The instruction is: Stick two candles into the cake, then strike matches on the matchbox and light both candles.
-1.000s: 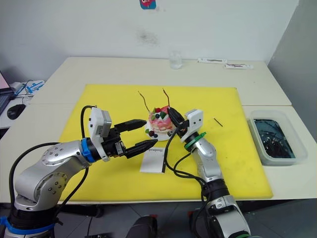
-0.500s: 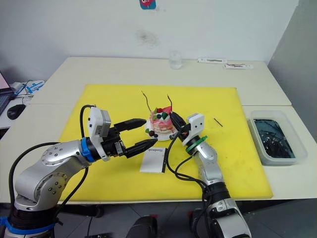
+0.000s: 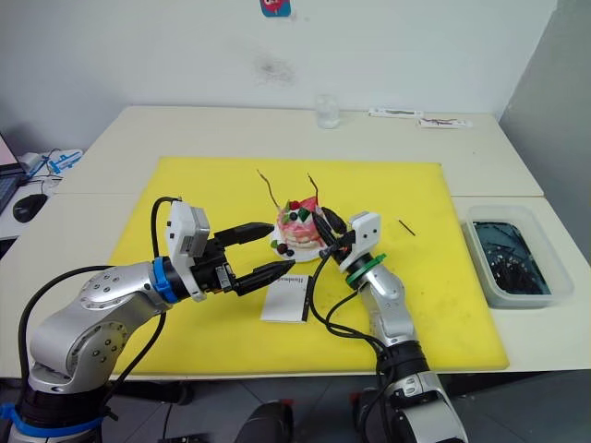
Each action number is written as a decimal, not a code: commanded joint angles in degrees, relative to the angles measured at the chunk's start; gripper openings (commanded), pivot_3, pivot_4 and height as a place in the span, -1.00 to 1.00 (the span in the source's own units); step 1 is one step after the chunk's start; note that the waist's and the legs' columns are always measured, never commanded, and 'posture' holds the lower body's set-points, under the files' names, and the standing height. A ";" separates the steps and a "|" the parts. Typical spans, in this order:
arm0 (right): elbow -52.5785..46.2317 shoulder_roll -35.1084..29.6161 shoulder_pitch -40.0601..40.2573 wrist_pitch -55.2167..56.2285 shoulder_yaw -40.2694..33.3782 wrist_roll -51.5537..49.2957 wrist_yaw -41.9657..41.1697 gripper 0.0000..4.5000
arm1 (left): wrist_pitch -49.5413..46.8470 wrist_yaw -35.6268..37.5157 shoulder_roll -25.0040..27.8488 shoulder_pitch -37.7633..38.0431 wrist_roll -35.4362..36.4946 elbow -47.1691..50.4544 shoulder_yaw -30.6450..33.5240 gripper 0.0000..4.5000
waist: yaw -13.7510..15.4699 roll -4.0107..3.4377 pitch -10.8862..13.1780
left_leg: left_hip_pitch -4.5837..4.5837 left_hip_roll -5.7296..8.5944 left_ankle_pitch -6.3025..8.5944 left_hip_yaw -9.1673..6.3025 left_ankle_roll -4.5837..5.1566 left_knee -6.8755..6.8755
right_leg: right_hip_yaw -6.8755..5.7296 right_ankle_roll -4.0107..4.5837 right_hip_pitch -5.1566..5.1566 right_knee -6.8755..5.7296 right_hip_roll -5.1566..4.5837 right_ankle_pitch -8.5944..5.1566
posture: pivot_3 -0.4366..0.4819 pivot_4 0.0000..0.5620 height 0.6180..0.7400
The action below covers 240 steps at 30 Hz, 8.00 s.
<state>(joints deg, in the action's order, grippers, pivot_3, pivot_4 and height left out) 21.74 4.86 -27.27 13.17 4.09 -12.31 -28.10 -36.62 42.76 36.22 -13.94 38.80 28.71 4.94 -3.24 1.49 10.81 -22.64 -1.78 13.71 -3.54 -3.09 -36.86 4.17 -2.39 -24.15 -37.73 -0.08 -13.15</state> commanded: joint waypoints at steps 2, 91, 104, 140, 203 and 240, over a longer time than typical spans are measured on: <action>-4.94 0.22 -0.84 0.17 0.19 -0.27 0.71 0.27 | 1.73 0.36 0.46 0.09 -0.80 1.84 0.17 1.00 | 0.00 0.00 0.00 | 0.00 0.00 0.00 0.00 0.00 0.00 | 0.00 0.00 0.00 0.00 0.00 0.00 | -0.05 -0.47 1.00; -37.56 -27.71 -0.84 -48.20 24.24 9.88 -20.81 -0.96 | -50.94 2.09 -3.01 -10.98 14.49 -29.59 -1.21 1.00 | 1.36 0.06 0.08 | -0.10 0.13 0.03 -0.17 -0.04 -0.04 | -0.16 -0.28 0.06 0.10 -0.13 -0.04 | -0.05 -0.47 1.00; -38.91 -27.38 -0.35 -49.74 23.99 9.33 -20.71 -0.96 | -51.04 1.13 -4.12 -10.21 14.47 -28.78 -0.31 1.00 | 1.37 0.05 0.06 | -0.10 0.13 0.03 -0.17 -0.05 -0.03 | -0.17 -0.31 0.06 0.11 -0.14 -0.04 | -0.05 -0.47 1.00; -39.54 -27.26 -0.33 -50.98 20.75 6.76 -19.57 -1.00 | -45.08 5.50 1.00 -9.81 11.28 -29.05 -2.78 -0.98 | 0.73 0.05 0.06 | -0.12 0.10 0.05 -0.19 -0.07 0.04 | -0.19 -0.33 0.00 0.16 -0.10 -0.05 | -0.05 -0.47 1.00; -21.02 -13.72 1.08 -42.57 2.03 11.34 17.23 0.09 | -30.49 11.89 5.97 -2.23 19.77 -9.60 -0.29 -1.00 | -0.07 0.06 0.12 | -0.17 0.05 0.05 -0.14 -0.07 0.12 | -0.13 0.01 -0.13 0.03 -0.06 -0.25 | -0.05 -0.47 1.00; -42.29 -20.15 15.92 -49.73 4.62 6.43 8.95 -0.91 | -30.17 12.34 5.74 -3.25 18.17 -11.09 -2.42 -1.00 | -0.08 0.04 0.13 | -0.14 0.05 0.05 -0.15 -0.07 0.09 | -0.14 0.06 -0.12 0.03 -0.05 -0.29 | -0.05 -0.47 1.00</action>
<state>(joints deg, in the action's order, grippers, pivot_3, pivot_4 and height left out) -20.40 -15.33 -11.24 -38.54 8.91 -6.23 -19.66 -67.95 54.41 41.55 -16.45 57.07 17.32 2.55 -3.32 1.54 10.95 -22.79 -1.74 13.76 -3.69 -3.16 -36.78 4.04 -2.32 -24.27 -37.70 -0.13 -13.43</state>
